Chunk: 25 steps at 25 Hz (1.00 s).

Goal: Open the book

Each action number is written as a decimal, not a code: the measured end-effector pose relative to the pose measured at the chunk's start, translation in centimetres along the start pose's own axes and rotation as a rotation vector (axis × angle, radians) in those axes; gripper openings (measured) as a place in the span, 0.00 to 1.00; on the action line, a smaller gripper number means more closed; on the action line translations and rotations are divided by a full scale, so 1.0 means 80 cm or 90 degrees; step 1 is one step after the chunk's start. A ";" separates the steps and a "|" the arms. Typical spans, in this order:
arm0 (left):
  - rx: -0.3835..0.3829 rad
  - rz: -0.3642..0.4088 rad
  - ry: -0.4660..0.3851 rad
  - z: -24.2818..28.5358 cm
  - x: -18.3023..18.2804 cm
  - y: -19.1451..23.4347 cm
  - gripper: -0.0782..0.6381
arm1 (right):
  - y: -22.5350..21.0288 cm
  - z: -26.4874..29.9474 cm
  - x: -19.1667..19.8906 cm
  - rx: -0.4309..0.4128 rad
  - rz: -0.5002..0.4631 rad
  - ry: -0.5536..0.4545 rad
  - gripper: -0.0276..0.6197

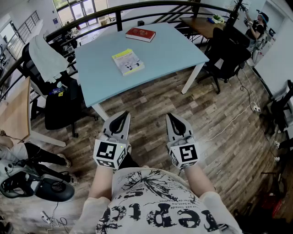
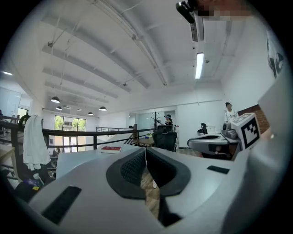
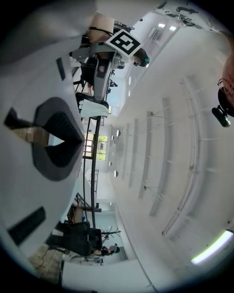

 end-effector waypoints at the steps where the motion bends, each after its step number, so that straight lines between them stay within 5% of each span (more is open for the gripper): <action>1: 0.002 0.001 0.000 0.003 -0.001 0.003 0.14 | 0.000 0.004 0.000 -0.001 -0.002 0.000 0.06; 18: 0.010 -0.014 0.029 0.052 0.021 0.031 0.14 | -0.015 0.045 0.034 0.011 0.002 0.022 0.06; 25: 0.001 -0.023 0.043 0.124 0.025 0.086 0.14 | -0.039 0.121 0.055 -0.001 -0.004 0.035 0.06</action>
Point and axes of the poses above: the fingertips, and each gripper's own axes: z forward along the fingers, y to its left, x out of its underside, the point moved 9 cm from there along -z, backward along the fingers, and after that the axes turned 11 degrees about -z, right-handed, at the moved point
